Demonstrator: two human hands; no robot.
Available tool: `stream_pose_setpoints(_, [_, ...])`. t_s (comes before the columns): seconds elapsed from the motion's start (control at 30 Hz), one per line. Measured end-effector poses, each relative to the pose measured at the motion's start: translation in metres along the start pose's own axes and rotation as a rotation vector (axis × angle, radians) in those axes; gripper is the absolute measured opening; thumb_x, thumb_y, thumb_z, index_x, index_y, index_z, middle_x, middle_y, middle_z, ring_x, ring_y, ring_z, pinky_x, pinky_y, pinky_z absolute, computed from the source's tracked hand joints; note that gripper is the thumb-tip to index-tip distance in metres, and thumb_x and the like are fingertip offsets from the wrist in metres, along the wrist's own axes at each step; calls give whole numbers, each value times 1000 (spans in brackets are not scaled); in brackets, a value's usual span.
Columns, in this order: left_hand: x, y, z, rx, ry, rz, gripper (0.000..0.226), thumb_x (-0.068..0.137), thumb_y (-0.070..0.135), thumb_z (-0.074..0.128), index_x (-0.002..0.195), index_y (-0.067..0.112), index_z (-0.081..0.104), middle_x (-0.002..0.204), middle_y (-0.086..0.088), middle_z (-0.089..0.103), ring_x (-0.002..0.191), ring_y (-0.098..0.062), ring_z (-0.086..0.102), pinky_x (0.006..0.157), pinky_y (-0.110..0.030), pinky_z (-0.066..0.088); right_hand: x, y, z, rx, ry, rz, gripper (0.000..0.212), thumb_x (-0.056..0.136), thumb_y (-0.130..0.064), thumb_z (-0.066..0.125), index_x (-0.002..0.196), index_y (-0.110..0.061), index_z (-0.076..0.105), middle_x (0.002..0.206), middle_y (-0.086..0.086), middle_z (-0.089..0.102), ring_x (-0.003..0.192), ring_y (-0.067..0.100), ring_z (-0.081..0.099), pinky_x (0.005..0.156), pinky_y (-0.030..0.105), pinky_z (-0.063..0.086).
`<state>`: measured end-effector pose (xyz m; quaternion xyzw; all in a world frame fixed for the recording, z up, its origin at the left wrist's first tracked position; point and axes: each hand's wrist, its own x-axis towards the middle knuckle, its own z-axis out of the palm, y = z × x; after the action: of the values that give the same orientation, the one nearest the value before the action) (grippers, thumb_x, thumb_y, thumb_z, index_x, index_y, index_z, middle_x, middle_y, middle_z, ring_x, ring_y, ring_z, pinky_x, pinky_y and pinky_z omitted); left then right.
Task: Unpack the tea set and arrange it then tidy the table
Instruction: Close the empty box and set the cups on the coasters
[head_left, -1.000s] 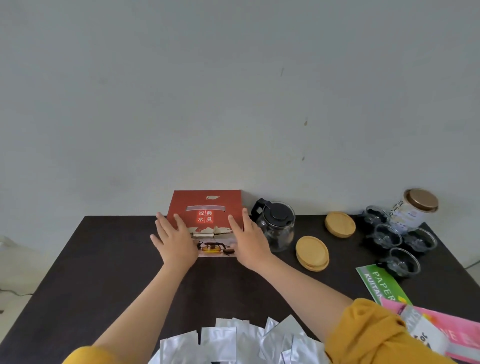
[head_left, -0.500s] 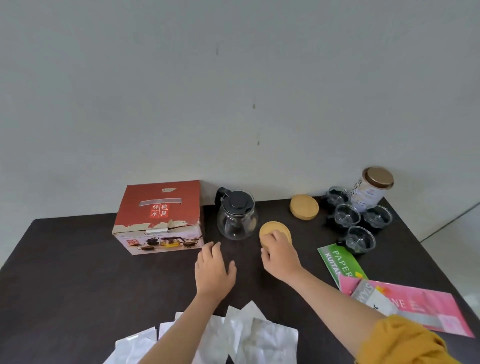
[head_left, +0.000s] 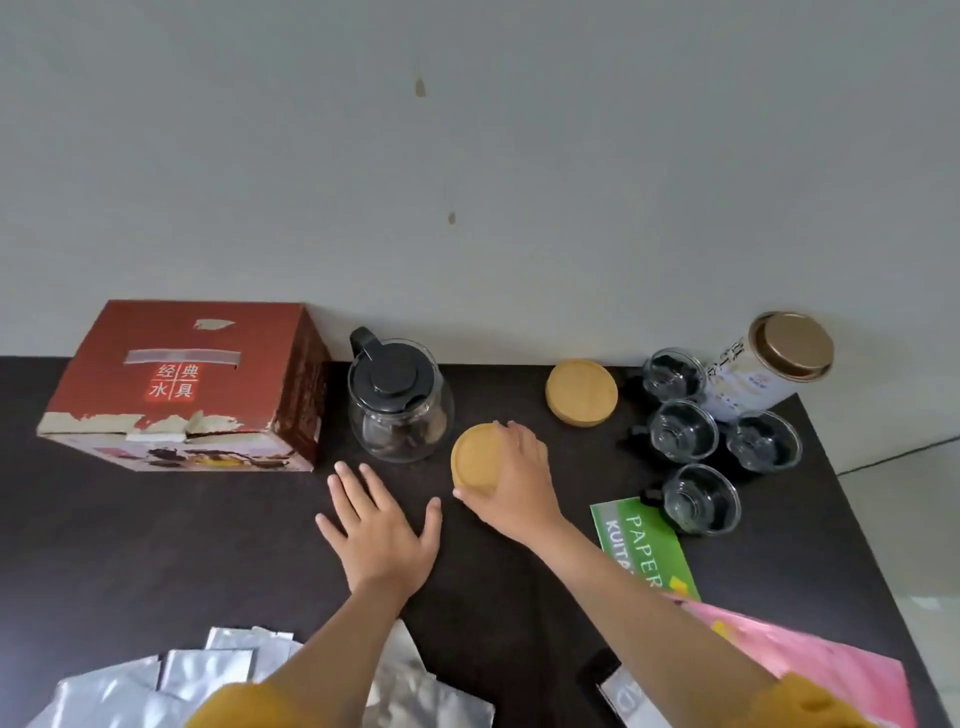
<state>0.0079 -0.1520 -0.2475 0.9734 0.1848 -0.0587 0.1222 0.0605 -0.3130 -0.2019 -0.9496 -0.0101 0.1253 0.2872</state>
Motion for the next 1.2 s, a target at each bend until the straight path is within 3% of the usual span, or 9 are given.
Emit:
stream_pose_setpoints(0.13, [-1,1,-2,3,2,-9,99,79,72,24,148,1,14,157,-21,5,145,-35,3,109,-63,16,-3,1,-6,66,37,-27,96,74,-47,74,149,-18,22,155,4,22,143,23,20,107,39,38])
stream_pose_setpoints(0.3, [-2,0,-2,-6,3,-13,100,78,73,21,148,2,13,158,-19,4,145,-34,1,110,-62,15,-10,24,-33,-25,49,49,100,72,-45,74,150,-18,18,152,3,23,140,23,26,100,39,44])
stream_pose_setpoints(0.57, [-4,2,-5,-13,6,-17,100,78,74,20,149,4,11,158,-18,2,146,-33,-1,111,-60,13,-21,57,-42,-69,103,133,81,68,-43,74,136,-20,34,144,4,25,135,25,35,84,36,50])
stream_pose_setpoints(0.7, [-4,2,-6,-13,3,-21,100,78,74,19,149,5,11,158,-17,2,146,-32,-1,111,-60,12,-19,62,-38,-58,127,158,78,71,-39,74,135,-17,37,148,7,24,139,27,26,93,40,47])
stream_pose_setpoints(0.8, [-4,1,-5,-9,4,-19,100,78,74,20,149,5,10,158,-17,1,146,-32,-2,111,-60,12,-17,63,-35,-103,103,160,77,75,-40,70,139,-13,37,153,13,19,143,30,17,109,42,36])
stream_pose_setpoints(0.87, [-4,1,-5,-5,4,-19,100,78,74,20,149,5,10,158,-17,1,146,-32,-2,111,-60,12,-17,63,-34,-121,87,170,76,77,-41,68,140,-12,37,154,15,16,143,32,15,113,42,31])
stream_pose_setpoints(1.2, [-3,2,-5,1,1,-19,100,78,74,20,149,4,13,158,-18,4,146,-33,1,111,-60,14,-24,66,-39,-121,104,198,73,77,-45,68,137,-16,38,145,8,22,133,28,25,94,42,48])
